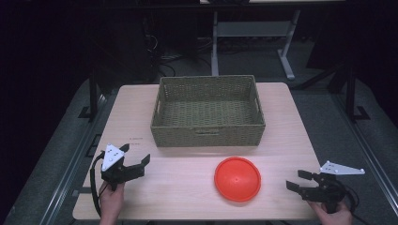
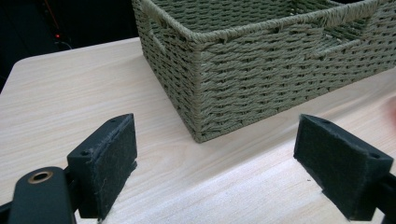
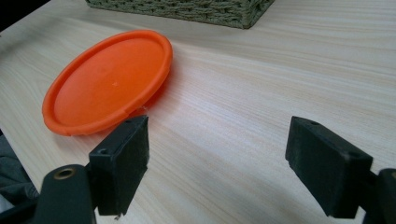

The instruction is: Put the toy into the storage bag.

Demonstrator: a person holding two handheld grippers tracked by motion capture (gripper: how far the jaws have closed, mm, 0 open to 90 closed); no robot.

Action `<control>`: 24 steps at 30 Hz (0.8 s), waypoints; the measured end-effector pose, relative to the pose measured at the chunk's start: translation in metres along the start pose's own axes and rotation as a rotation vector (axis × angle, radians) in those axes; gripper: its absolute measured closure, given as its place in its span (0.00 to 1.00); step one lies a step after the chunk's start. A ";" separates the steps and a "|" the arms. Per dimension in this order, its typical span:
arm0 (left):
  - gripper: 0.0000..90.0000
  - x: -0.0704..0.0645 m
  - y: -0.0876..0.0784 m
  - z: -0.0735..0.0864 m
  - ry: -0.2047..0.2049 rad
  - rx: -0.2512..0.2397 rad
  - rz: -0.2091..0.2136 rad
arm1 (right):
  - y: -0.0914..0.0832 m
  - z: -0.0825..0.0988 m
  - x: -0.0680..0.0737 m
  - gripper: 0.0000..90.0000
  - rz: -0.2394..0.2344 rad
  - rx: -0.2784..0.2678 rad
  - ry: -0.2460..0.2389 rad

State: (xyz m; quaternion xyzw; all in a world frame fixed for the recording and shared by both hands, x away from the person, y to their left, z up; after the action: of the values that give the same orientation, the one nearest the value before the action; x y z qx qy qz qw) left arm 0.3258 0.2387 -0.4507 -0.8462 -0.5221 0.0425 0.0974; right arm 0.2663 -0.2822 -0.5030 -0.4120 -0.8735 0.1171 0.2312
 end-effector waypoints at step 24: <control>0.14 0.001 -0.001 0.000 0.007 -0.007 0.004 | 0.015 -0.011 0.019 0.21 -0.036 0.019 -0.040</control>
State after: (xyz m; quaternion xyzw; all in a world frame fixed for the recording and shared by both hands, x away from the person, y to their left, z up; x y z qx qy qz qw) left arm 0.3249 0.2399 -0.4499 -0.8478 -0.5202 0.0378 0.0961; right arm 0.2714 -0.2579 -0.4940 -0.3915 -0.8842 0.1293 0.2198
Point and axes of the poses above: each handheld gripper's, and its own axes: y roughly forward along the jaws, z roughly out of its underside, x roughly to its left, the point moved 8 cm from there along y, roughly forward along the jaws, and after that the axes turned 12 degrees about -x, right-handed, at the moved point
